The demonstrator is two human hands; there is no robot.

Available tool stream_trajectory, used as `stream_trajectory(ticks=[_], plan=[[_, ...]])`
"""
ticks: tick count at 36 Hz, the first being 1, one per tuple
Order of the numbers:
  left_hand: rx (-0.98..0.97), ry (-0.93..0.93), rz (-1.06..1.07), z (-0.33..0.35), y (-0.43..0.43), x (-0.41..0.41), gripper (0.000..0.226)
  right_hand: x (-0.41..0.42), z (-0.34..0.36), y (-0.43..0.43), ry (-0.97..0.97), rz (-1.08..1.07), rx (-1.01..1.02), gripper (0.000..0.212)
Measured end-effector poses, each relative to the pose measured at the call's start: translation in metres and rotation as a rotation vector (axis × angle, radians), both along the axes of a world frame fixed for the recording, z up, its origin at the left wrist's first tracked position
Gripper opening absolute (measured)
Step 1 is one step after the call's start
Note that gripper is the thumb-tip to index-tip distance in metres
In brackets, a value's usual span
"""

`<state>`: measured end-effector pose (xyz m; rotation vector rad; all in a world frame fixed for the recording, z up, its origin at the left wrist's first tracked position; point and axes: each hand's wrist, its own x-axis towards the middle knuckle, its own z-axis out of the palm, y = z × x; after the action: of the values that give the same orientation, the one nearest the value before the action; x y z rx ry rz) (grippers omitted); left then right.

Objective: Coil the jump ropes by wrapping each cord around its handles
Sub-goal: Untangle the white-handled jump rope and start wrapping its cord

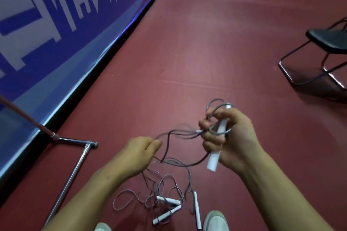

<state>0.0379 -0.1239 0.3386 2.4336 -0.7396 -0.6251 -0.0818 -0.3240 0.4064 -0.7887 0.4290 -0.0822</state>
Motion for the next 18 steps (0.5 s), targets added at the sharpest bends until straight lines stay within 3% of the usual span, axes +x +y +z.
stream_trajectory(ticks=[3, 5, 6, 8, 10, 12, 14, 16, 18], plan=[[-0.147, -0.093, -0.011, 0.014, -0.009, -0.006, 0.028, -0.002, -0.015, 0.012, 0.123, 0.116, -0.502, 0.038], [-0.240, -0.079, -0.121, 0.030, -0.016, -0.016, 0.013, -0.001, -0.019, 0.022, 0.072, 0.253, -0.692, 0.035], [-0.276, -0.094, -0.190, 0.036, -0.017, -0.021, 0.021, 0.000, -0.019, 0.026, 0.039, 0.300, -0.730, 0.027], [-0.307, -0.108, -0.302, 0.040, -0.017, -0.026, 0.037, 0.001, -0.021, 0.029, 0.016, 0.319, -0.770, 0.018], [-0.283, -0.096, -0.339, 0.036, -0.017, -0.029, 0.036, 0.003, -0.023, 0.027, 0.016, 0.319, -0.782, 0.024], [-0.272, -0.114, -0.287, 0.032, -0.018, -0.034, 0.031, 0.004, -0.022, 0.027, 0.033, 0.313, -0.701, 0.032], [-0.232, -0.058, -0.180, 0.030, -0.020, -0.032, 0.045, 0.004, -0.019, 0.021, 0.077, 0.287, -0.574, 0.042], [-0.131, -0.089, -0.155, 0.030, -0.018, -0.026, 0.065, 0.003, -0.016, 0.019, 0.085, 0.304, -0.622, 0.040], [-0.115, -0.140, -0.191, 0.031, -0.015, -0.023, 0.067, 0.001, -0.016, 0.022, 0.072, 0.374, -0.668, 0.031]])
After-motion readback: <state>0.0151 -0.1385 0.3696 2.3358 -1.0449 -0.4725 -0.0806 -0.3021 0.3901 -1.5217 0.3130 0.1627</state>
